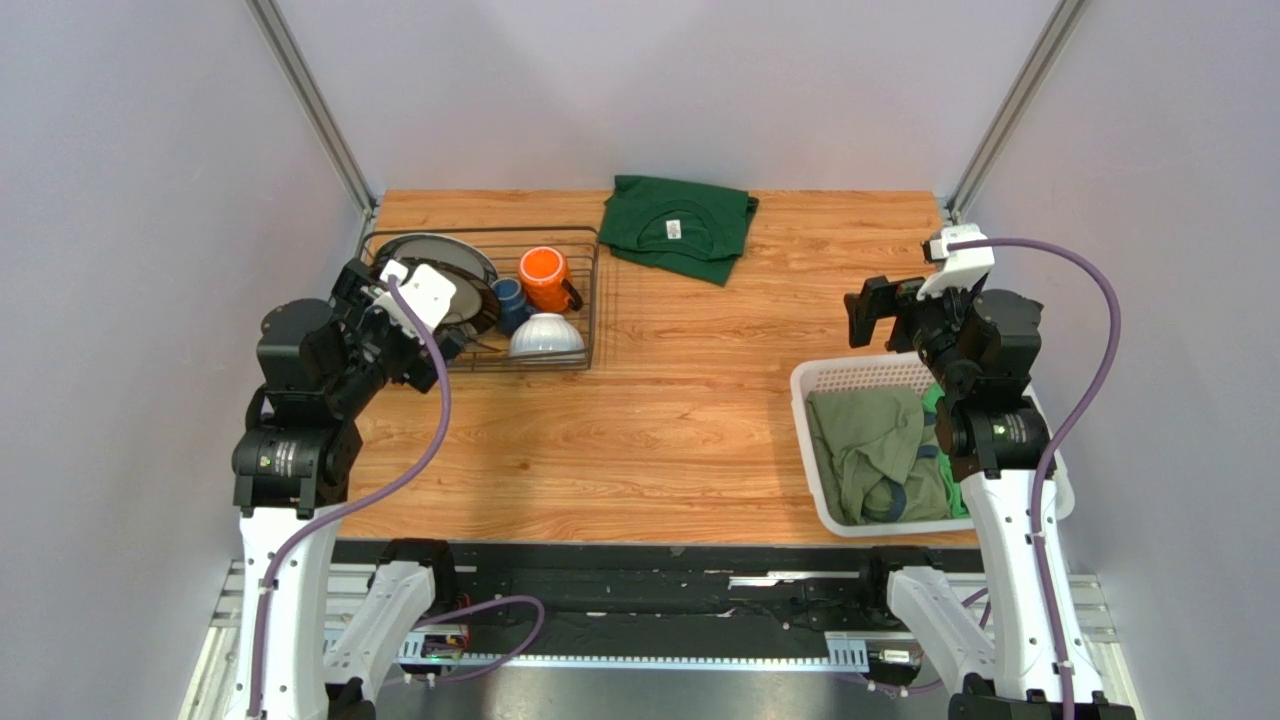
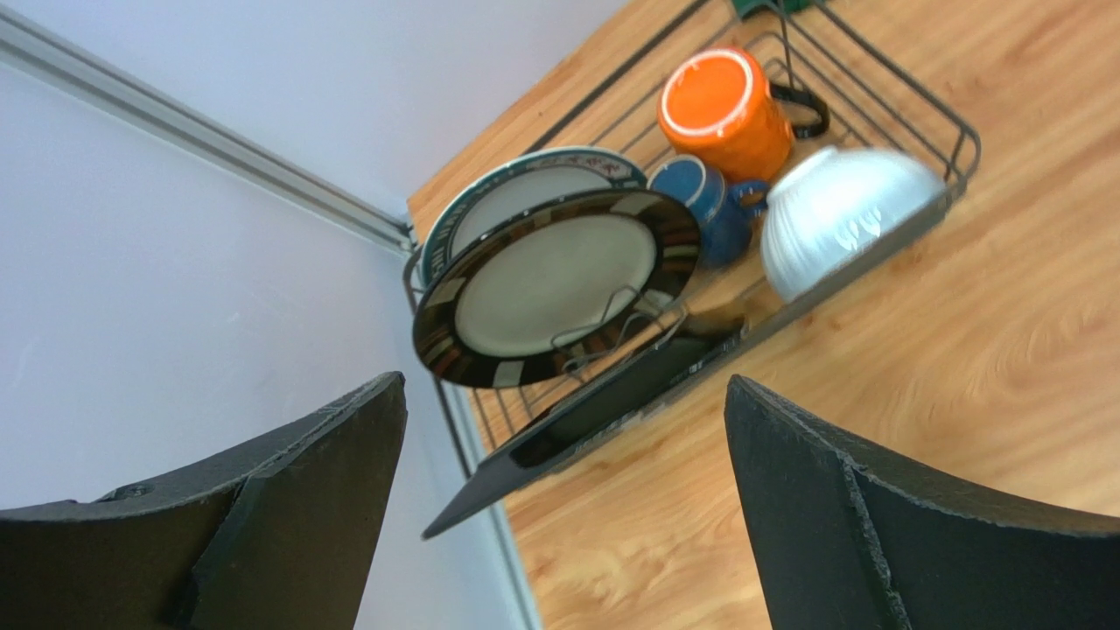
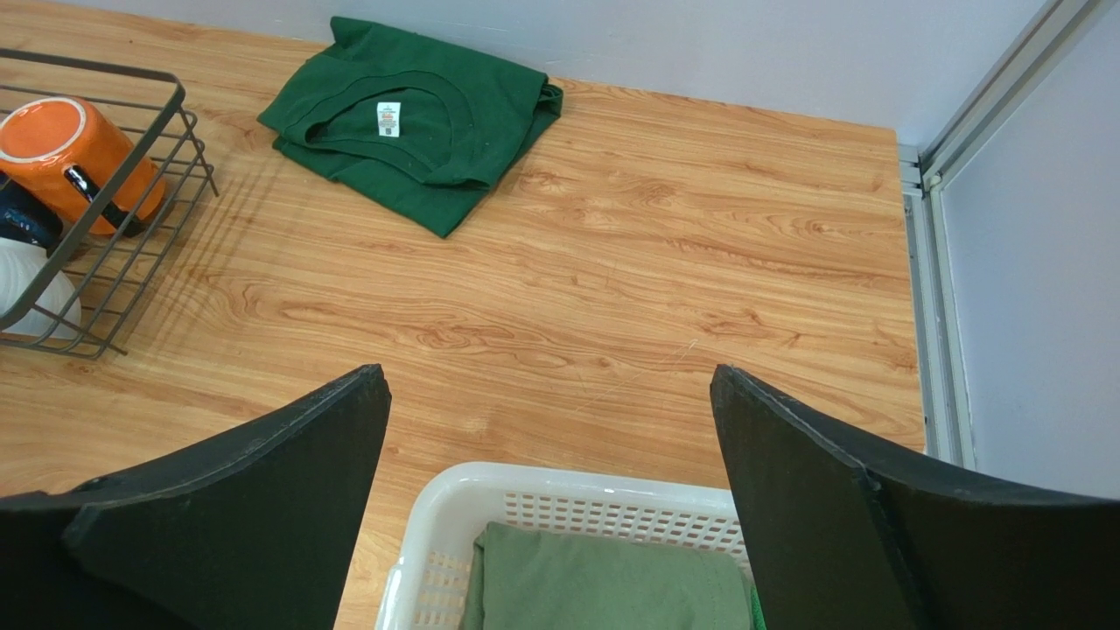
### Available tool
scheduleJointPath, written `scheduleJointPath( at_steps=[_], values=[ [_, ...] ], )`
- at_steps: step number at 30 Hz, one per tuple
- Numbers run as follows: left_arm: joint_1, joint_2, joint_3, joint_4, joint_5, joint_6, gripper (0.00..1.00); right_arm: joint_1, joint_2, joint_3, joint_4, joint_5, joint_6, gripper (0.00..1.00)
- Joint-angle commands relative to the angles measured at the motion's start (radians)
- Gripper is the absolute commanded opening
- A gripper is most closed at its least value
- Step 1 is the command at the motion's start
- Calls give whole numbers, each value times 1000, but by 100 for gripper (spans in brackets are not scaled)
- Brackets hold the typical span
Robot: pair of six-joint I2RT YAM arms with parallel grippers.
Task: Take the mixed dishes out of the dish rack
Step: Pick up the plate from the dish rack.
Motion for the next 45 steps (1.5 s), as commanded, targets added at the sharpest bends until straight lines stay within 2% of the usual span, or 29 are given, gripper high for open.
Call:
scheduleJointPath(
  at_steps=[1,7,12,16,21,31,39,45],
  values=[
    [5,11,122,-216,48,214,98,1,-3,13,11,-17,-6,100],
    [5,3,188,-429,94,472,98,1,17,18,3,-38,-6,99],
    [5,40,211,-559,106,612,98,1,19,18,0,-41,-8,100],
    [5,62,179,-576,111,768,98,1,20,18,-1,-46,-8,99],
    [5,118,164,-575,74,879,97,1,22,16,-1,-55,-8,99],
    [8,289,127,-471,-32,905,98,1,20,14,-1,-63,-12,100],
    [22,388,108,-366,-35,908,99,1,23,11,3,-64,-18,99],
    [25,453,105,-308,-27,913,96,1,28,8,3,-63,-23,100]
  ],
)
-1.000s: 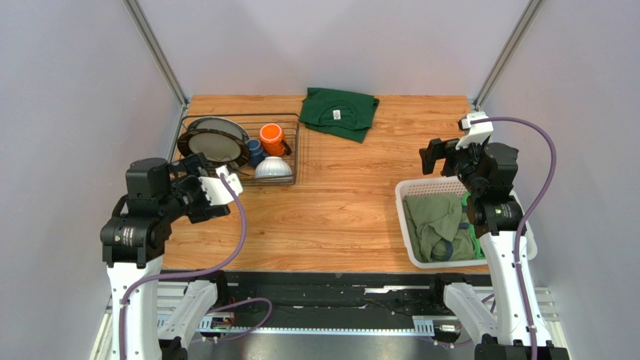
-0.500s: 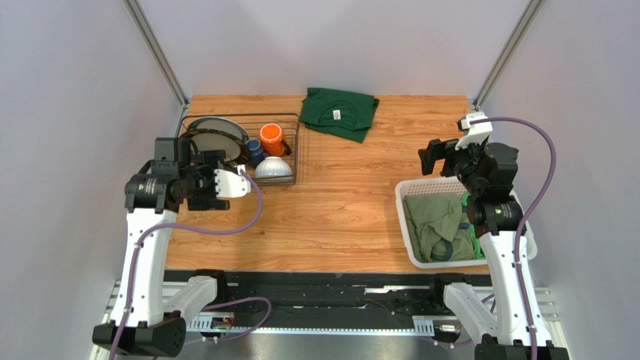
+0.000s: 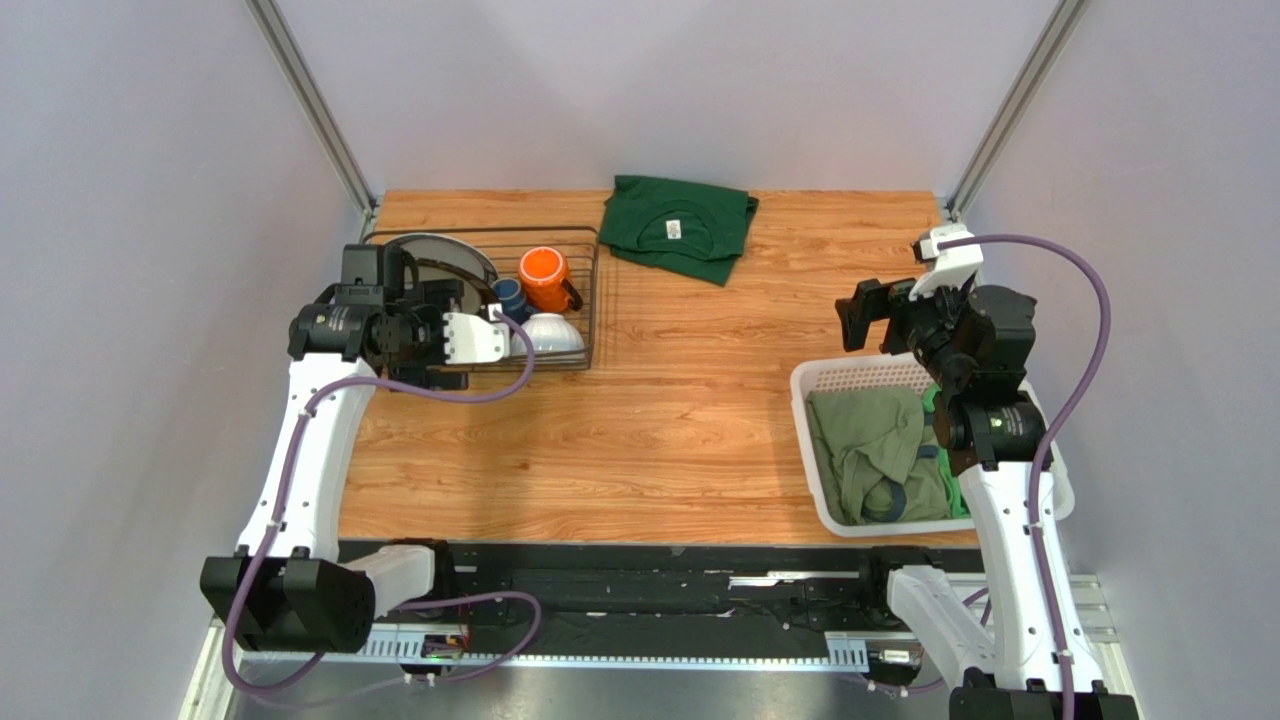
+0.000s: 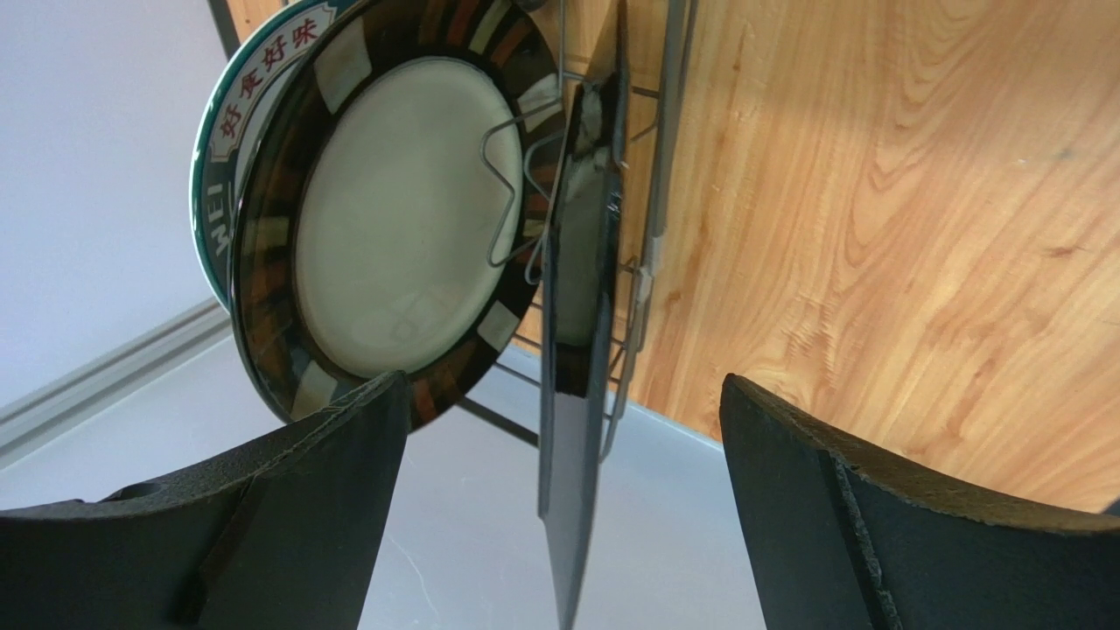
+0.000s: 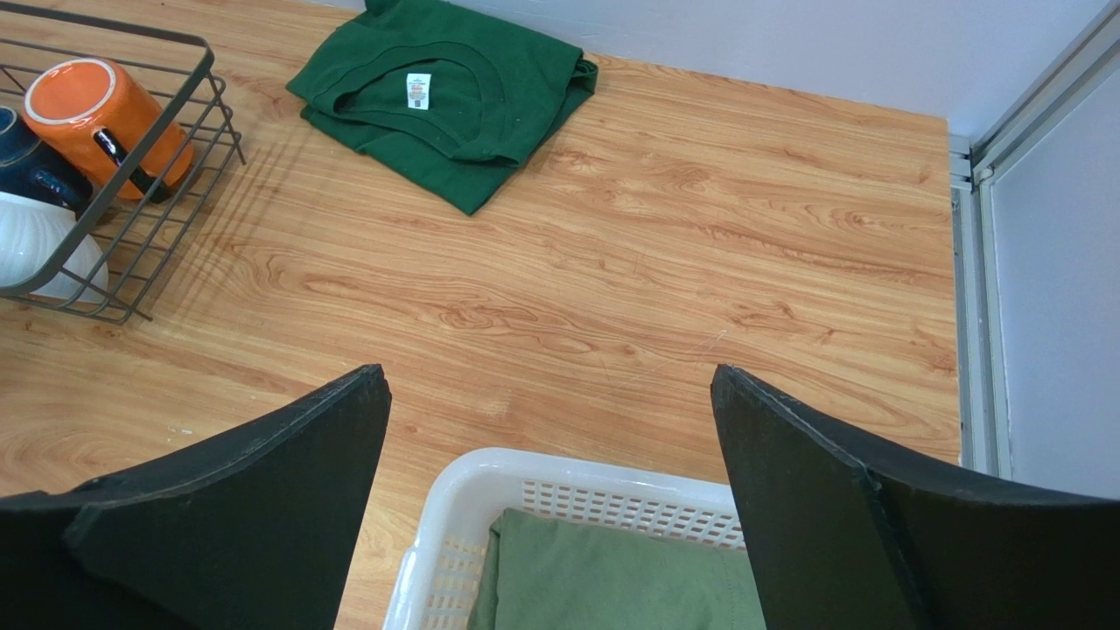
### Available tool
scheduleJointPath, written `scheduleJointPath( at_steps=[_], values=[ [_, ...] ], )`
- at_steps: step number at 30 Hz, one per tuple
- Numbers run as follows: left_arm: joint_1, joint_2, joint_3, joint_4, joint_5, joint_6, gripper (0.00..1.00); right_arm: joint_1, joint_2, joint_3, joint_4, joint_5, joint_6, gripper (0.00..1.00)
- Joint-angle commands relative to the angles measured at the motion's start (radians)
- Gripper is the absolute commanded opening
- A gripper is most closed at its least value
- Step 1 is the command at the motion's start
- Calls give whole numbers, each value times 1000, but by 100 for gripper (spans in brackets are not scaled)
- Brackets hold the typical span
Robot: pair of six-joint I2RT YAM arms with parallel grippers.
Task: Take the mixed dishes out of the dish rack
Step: Pick up the plate from the dish rack.
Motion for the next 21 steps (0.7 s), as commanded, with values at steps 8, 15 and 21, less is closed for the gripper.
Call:
scheduleJointPath(
  at_steps=[8,15,21],
  values=[
    [35,83,-20,133,7,25,89,1,14,8,23,-7,-18,100],
    [49,101,-60,192,-8,29,83,1,11,7,23,-7,-19,99],
    [50,103,-85,222,-8,19,63,1,10,7,21,-7,-19,99]
  ],
)
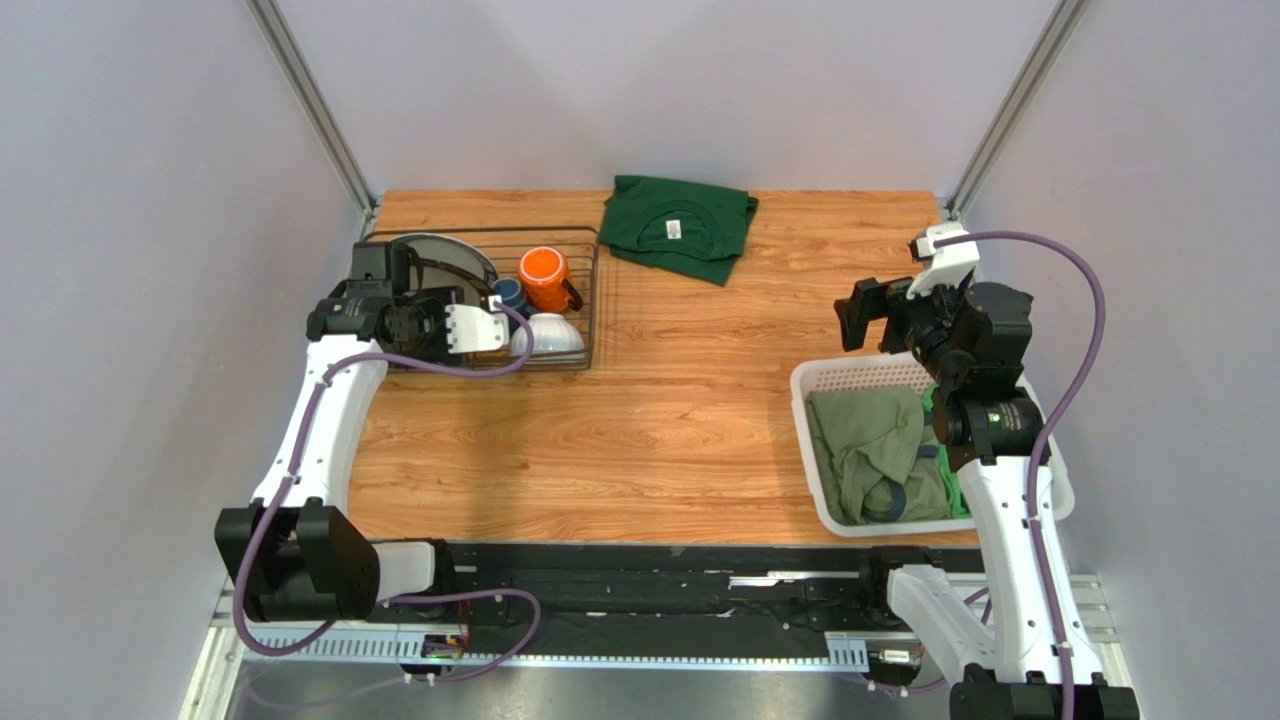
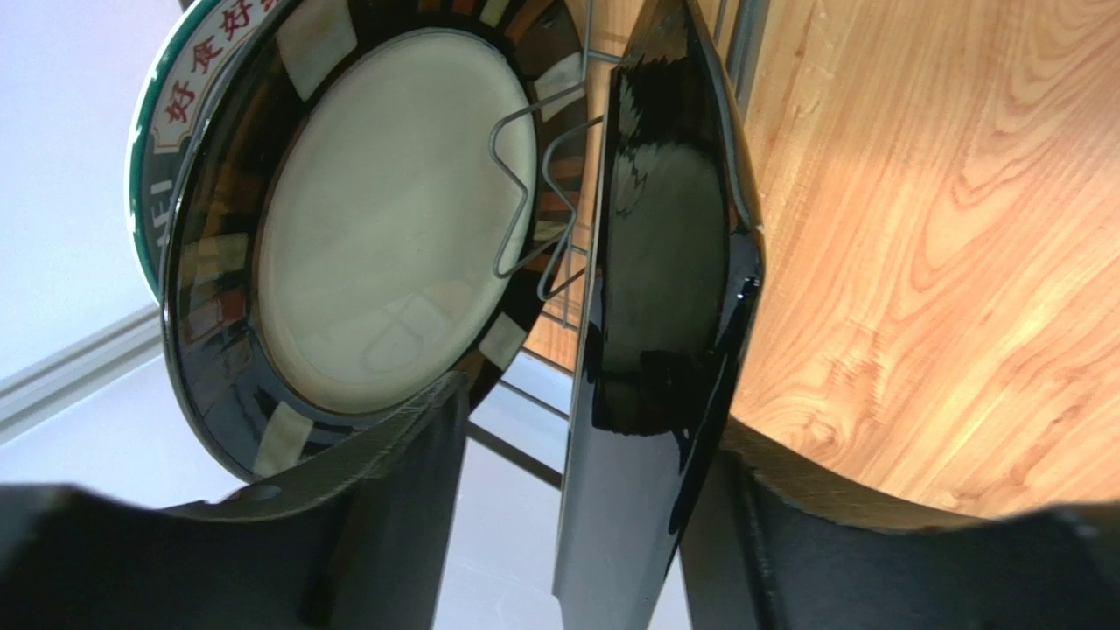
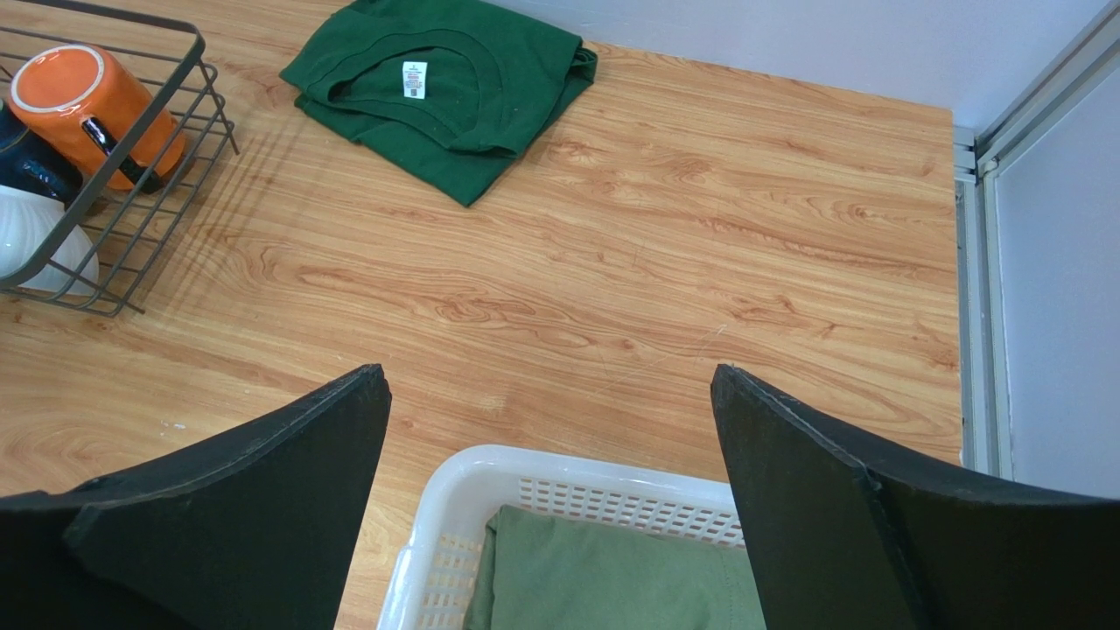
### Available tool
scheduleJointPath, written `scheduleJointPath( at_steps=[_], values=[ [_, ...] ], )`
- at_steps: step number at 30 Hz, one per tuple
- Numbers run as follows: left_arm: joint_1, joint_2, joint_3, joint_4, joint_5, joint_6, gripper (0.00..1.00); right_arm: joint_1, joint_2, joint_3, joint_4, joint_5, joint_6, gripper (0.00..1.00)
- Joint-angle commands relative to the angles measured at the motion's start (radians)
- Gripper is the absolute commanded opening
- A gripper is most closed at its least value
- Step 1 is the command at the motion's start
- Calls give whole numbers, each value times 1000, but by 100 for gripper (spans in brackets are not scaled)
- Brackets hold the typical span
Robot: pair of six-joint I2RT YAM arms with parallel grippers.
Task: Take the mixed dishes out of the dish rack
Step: Pick up the plate from the dish rack.
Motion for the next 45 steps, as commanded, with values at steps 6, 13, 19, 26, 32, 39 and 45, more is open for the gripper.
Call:
scheduleJointPath(
  at_steps=[6,13,19,26,32,39,45],
  values=[
    [8,0,-40,60,-11,-1,48,1,-9,7,22,-8,-13,99],
    [8,-9,-49,66,-13,-13,32,1,-9,8,23,-8,-14,99],
    [8,-10,-15,32,-8,-20,22,1,-4,8,23,-7,-16,99],
    [8,-23,5,2,1,-15,14,1,-7,8,20,-7,-16,99],
    [8,-32,19,-6,24,-13,1,1,-7,10,21,-7,-17,100],
    [8,-36,42,-3,27,-15,0,1,-3,10,20,-5,-19,100],
    [8,-55,91,-29,29,-3,0,1,0,7,20,-5,-17,99]
  ],
)
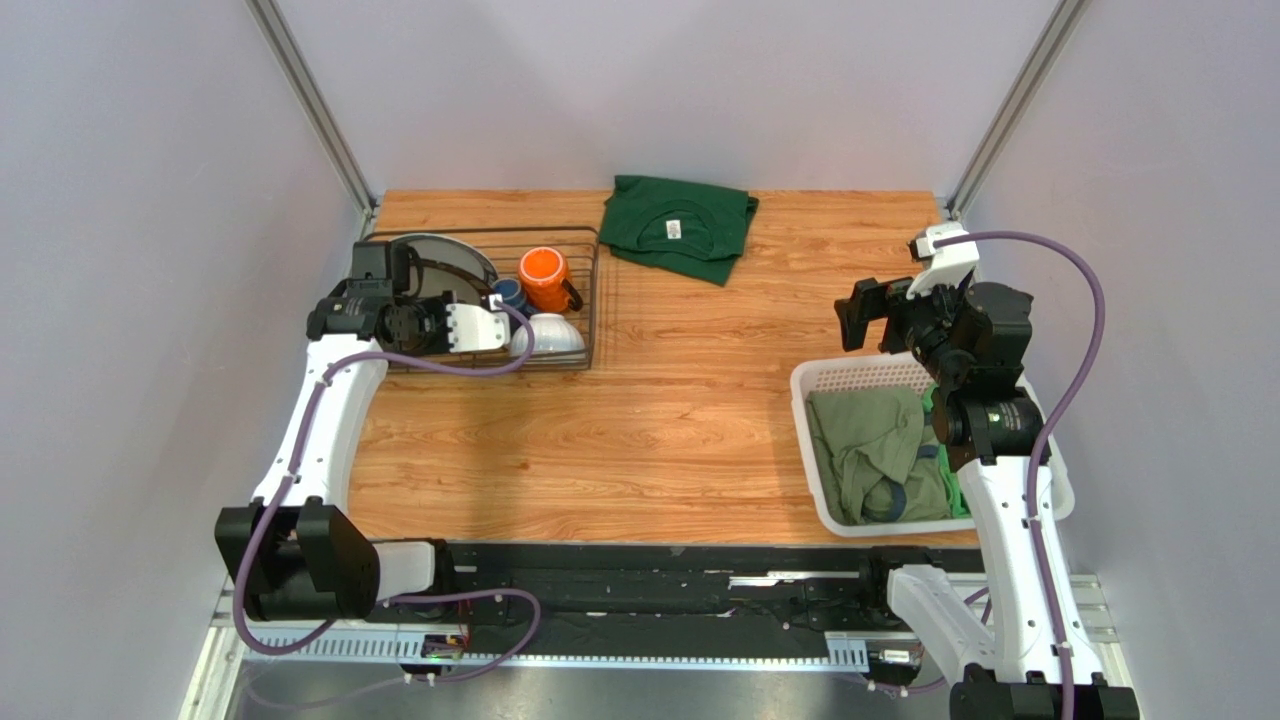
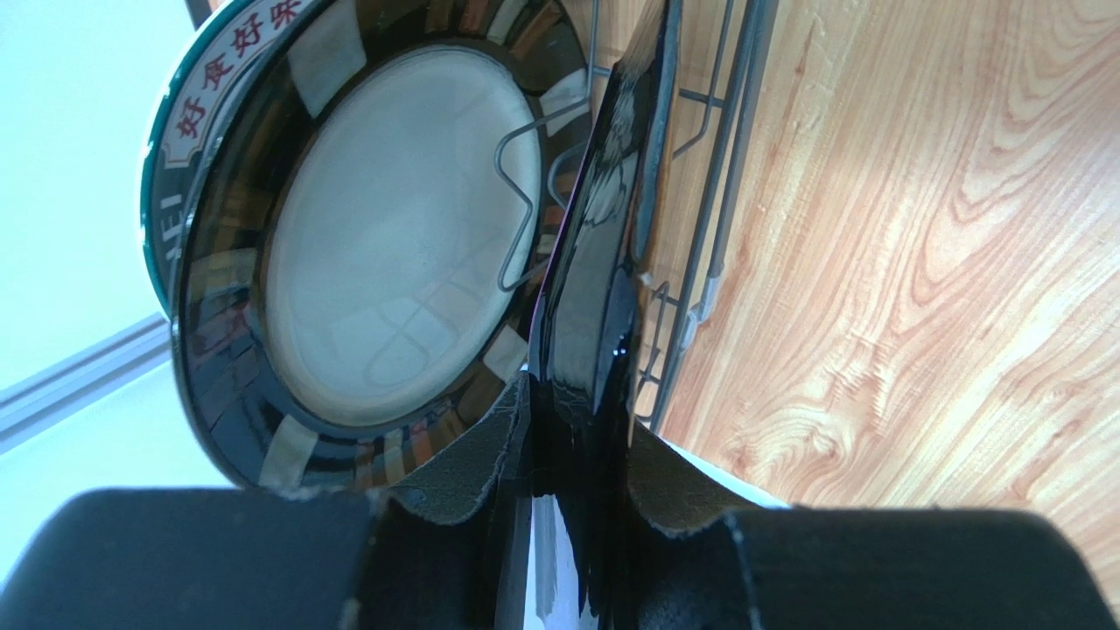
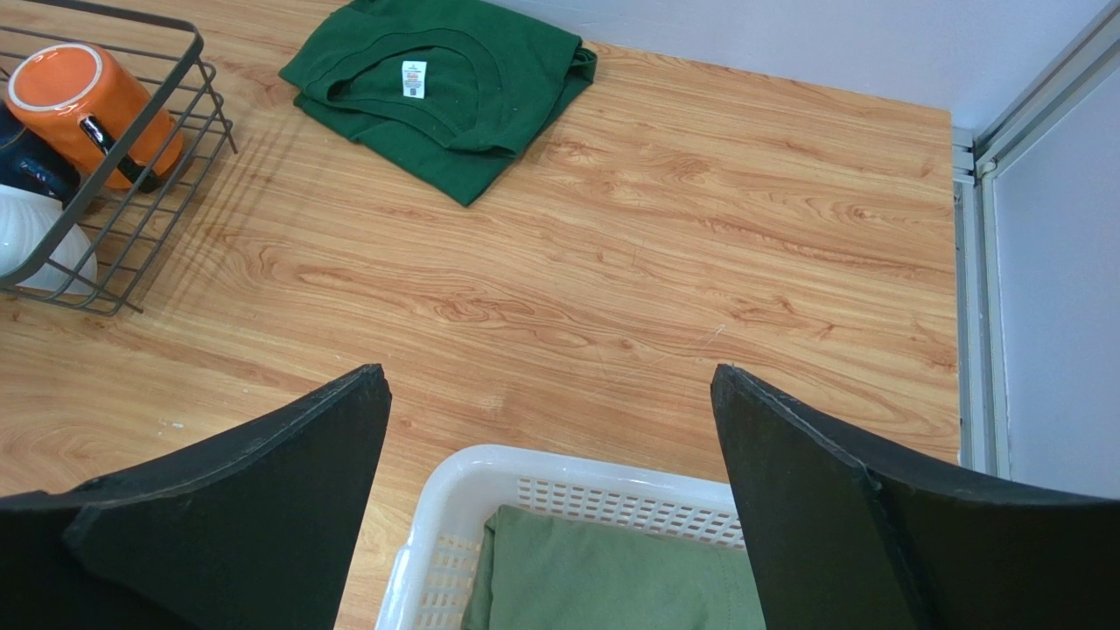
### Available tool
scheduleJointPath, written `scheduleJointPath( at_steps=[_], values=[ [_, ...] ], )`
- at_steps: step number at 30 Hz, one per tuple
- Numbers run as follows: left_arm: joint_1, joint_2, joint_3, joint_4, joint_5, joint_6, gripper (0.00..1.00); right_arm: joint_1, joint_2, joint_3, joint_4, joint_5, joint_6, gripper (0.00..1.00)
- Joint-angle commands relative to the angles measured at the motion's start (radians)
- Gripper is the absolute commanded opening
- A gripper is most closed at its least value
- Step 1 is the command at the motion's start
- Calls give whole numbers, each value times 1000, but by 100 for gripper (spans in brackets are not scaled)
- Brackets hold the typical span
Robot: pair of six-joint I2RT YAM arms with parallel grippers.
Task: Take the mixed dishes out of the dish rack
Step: Pick up the plate from the dish rack.
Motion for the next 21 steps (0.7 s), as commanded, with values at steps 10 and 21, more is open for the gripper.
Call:
scheduleJointPath(
  at_steps=[10,21],
  values=[
    [7,-99,161,-108,-8,46,0,1,2,10,20,-10,-15,100],
    [7,-155,275,-195,27,44,0,1,0,11,17,-8,-15,99]
  ],
)
